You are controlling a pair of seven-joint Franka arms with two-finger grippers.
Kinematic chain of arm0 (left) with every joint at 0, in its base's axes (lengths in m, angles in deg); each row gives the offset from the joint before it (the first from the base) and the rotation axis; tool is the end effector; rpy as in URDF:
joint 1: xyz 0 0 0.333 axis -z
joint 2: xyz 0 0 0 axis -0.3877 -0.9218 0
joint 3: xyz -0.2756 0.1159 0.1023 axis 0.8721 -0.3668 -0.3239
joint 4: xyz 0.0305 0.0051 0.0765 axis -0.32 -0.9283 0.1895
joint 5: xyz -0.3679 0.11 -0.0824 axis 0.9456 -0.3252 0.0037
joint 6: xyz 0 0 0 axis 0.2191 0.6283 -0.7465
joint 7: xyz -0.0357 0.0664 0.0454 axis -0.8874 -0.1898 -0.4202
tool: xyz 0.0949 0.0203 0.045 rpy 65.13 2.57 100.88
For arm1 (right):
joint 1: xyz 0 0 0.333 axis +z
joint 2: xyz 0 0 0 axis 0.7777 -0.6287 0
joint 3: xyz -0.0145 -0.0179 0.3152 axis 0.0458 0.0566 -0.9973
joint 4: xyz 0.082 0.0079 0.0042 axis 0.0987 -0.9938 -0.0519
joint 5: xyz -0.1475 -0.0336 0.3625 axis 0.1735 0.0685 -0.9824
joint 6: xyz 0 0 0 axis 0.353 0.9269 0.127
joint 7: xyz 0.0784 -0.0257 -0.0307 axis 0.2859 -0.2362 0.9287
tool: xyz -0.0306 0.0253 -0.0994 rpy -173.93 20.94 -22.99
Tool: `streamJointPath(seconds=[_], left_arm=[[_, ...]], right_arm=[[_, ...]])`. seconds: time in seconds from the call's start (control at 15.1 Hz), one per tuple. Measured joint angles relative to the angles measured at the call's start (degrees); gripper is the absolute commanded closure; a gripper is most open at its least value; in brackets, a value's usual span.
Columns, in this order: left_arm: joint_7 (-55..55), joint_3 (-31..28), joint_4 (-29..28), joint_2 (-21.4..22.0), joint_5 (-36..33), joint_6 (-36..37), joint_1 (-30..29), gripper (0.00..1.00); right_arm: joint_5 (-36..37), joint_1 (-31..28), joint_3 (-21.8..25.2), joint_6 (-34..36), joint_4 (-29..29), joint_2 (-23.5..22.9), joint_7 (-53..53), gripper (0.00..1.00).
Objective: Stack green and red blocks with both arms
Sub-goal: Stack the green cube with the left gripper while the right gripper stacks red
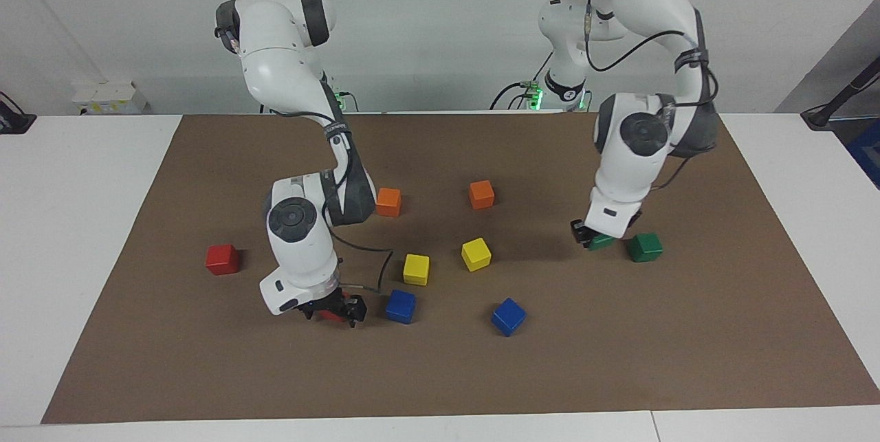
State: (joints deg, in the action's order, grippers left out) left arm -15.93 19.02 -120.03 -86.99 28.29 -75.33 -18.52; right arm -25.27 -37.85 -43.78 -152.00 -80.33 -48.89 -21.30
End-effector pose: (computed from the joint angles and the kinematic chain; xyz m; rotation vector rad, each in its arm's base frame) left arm 0.6201 -0.1133 0.4086 -3.0235 -0.1631 0.0062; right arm 0.7418 0.1559 0.2972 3.1093 -0.3559 0.1739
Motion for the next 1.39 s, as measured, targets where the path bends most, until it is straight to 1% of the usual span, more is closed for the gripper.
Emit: streamJointPath(seconds=[0.07, 0.13, 0.2, 0.27, 0.4, 0.46, 0.66, 0.8, 0.93, 0.99, 1.13, 1.19, 1.33, 1.39], left_arm=[[-5.12, -0.06, -0.2, 0.92, 0.91, 0.21, -2.8, 1.0], [-10.16, -0.07, -0.35, 1.19, 2.07, 0.13, -5.4, 1.0], [-14.8, -0.09, -0.51, 1.12, 3.03, -0.06, -7.64, 1.0], [-18.76, -0.1, -0.75, 0.96, 3.72, -0.39, -9.5, 1.0], [-23.34, -0.13, -1.27, 0.51, 4.16, -1.87, -11.88, 1.0], [-24.11, -0.11, -1.65, 0.25, 4.19, -3.23, -12.3, 1.0], [-24.25, 0.43, -3.6, -0.45, 4.19, -6.79, -12.14, 1.0], [-24.25, 0.86, -4.16, -1.04, 4.2, -7.78, -11.97, 1.0], [-24.25, 0.97, -4.39, -1.45, 4.2, -7.97, -11.95, 1.0], [-24.25, 0.95, -4.71, -1.49, 4.2, -8.33, -11.95, 1.0], [-24.25, 0.94, -5.59, -1.5, 4.2, -9.33, -11.95, 1.0], [-24.25, 0.94, -6.24, -1.5, 4.2, -10.06, -11.95, 1.0], [-24.25, 0.94, -7.44, -1.47, 4.23, -11.54, -11.95, 1.0], [-24.25, 0.93, -7.62, -1.42, 4.23, -12.01, -11.96, 0.88]], right_arm=[[0.0, 0.0, 0.0, -0.43, -0.49, 0.16, 0.0, 0.27], [0.0, 0.0, 0.0, -0.75, -1.08, 0.37, 0.0, 0.28], [0.0, 0.0, 0.0, -1.26, -1.73, 0.6, 0.0, 0.37], [0.0, 0.0, 0.0, -1.85, -2.5, 0.85, 0.0, 0.54], [0.0, 0.0, 0.0, -3.48, -4.21, 1.31, 0.0, 0.93], [0.11, -0.01, 0.03, -4.07, -4.84, 1.63, 0.0, 1.0], [0.11, -0.01, 0.01, -4.77, -6.16, 2.36, 0.0, 1.0], [0.11, -0.1, 0.04, -4.73, -6.44, 2.57, 0.49, 1.0], [0.15, -0.7, 0.23, -3.65, -6.56, 3.24, 3.85, 1.0], [0.16, -1.6, 0.33, -1.8, -6.59, 4.2, 6.72, 1.0], [0.18, -4.85, 0.4, 2.59, -7.7, 7.98, 14.13, 1.0], [0.18, -7.05, 0.4, 3.74, -9.92, 11.07, 18.52, 1.0], [0.18, -11.27, 0.4, 3.69, -16.68, 17.54, 25.36, 1.0], [0.17, -13.17, 0.39, 2.68, -20.47, 20.38, 27.86, 1.0]])
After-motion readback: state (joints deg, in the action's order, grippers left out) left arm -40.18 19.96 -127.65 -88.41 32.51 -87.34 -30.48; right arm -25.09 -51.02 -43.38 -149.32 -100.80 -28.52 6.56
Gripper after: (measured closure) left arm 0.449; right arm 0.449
